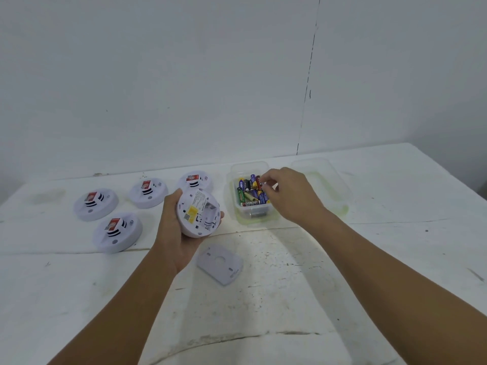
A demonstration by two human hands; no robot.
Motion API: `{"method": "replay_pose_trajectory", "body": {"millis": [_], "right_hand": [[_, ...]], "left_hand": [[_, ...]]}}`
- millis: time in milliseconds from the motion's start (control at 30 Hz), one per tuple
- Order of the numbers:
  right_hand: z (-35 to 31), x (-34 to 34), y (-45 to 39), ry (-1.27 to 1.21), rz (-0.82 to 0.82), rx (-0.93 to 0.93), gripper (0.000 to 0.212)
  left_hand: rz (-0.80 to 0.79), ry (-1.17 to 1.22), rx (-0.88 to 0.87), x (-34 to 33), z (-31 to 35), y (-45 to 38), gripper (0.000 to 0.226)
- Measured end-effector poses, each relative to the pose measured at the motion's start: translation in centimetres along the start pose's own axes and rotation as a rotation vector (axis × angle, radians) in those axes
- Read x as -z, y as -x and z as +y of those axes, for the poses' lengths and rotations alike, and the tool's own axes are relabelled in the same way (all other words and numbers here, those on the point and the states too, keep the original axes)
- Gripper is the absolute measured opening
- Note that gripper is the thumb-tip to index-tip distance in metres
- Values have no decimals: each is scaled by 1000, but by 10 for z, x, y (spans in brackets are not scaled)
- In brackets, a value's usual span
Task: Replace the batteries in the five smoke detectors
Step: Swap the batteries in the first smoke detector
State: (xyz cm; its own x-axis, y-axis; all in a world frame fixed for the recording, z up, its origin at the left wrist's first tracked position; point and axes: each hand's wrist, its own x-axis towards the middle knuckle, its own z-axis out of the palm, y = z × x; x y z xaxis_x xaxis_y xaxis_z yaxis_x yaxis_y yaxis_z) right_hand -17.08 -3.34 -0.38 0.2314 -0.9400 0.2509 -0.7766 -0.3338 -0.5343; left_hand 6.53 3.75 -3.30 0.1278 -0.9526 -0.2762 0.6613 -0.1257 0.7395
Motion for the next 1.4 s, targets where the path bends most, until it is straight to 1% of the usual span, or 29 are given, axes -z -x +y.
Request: {"method": "replay_pose_trajectory", "body": {"millis": [33, 167, 367, 567, 667, 767, 933, 1033, 1133, 1200, 1300, 1400], "right_hand": [[-2, -1, -3, 21, -25, -2, 21], [-12, -4, -11, 69, -133, -39, 24], [-19, -10, -28, 194, -258, -63, 29], [-29, -19, -42, 369, -381, -62, 20], [-32, -26, -48, 448, -393, -55, 11], [-32, -31, -53, 493, -417, -69, 16], [-32, -31, -56, 495, -461, -84, 16], [-33, -30, -55, 488, -403, -86, 12], [-35, -23, -50, 399, -229, -60, 13], [-39, -20, -44, 222, -113, -24, 14], [-58, -19, -25, -143, 42, 60, 14], [-86, -25, 2, -420, 102, 96, 28]], "left_hand": [[5, -1, -1, 4, 1, -2, 49], [26, 2, 12, 17, 1, -11, 63], [19, -2, 103, 27, 0, -18, 63], [-16, -8, 149, 24, 1, -20, 61], [-12, -7, 162, 26, 1, -22, 61], [-3, -15, 176, 27, 0, -25, 53], [4, -30, 174, 28, 1, -26, 53], [10, -39, 171, 28, 1, -26, 54], [17, -39, 168, 30, 1, -27, 55], [18, -46, 167, 30, 1, -28, 55], [7, -42, 160, 28, 1, -26, 55], [-25, -21, 145, 27, 2, -22, 58]]}}
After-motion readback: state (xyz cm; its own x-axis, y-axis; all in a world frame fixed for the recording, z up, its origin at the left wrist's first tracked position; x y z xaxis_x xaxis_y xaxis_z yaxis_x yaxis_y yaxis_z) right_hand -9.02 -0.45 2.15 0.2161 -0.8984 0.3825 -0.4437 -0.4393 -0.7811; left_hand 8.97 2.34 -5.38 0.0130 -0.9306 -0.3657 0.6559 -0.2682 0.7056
